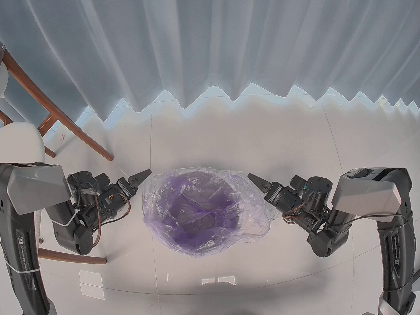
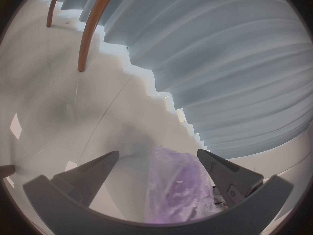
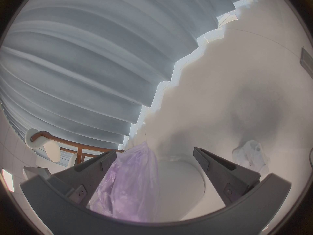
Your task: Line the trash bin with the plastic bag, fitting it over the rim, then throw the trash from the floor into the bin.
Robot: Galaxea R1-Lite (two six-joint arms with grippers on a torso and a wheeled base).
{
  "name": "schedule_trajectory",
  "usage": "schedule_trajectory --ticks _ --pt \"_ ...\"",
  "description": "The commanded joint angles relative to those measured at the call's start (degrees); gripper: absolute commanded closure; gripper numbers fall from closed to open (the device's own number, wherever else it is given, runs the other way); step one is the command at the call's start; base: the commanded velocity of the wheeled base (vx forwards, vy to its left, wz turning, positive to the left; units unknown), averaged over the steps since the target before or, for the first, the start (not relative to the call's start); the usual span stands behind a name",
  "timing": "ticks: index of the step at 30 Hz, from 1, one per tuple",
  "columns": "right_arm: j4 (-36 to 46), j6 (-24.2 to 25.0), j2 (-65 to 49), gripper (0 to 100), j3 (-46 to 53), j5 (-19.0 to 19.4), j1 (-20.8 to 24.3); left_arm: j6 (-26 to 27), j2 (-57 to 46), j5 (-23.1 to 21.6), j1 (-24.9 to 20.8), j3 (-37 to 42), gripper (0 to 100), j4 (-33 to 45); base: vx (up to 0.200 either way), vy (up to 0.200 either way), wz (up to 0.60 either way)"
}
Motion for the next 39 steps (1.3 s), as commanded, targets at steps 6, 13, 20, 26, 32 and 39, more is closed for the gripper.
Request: schedule_trajectory --ticks 6,13,20,26,32,39 --pt "-1.0 0.6 -13.1 0 16.3 -0.1 -1.2 -0.1 -18.7 0.1 0.1 16.3 0 0.1 0.0 0.0 0.0" --pt "-1.0 0.1 -20.7 0 31.5 0.3 1.6 -0.9 -25.7 0.6 -5.3 28.7 0 0.2 0.0 0.0 0.0" --pt "-1.0 0.5 -19.6 0 37.1 -0.7 5.7 -0.2 -18.8 2.2 -8.4 30.0 0 0.1 0.0 0.0 0.0" --pt "-1.0 1.5 -17.7 0 35.2 -1.2 6.8 -1.0 -15.3 3.8 -10.2 30.1 0 0.1 0.0 0.0 0.0" --pt "-1.0 7.1 -17.3 0 31.8 -1.3 9.7 -3.7 -13.4 3.6 -12.3 30.4 0 0.1 0.0 0.0 0.0" --pt "-1.0 8.2 -14.7 0 29.9 -1.3 10.0 -6.1 -12.0 3.4 -14.4 28.2 0 0.1 0.0 0.0 0.0"
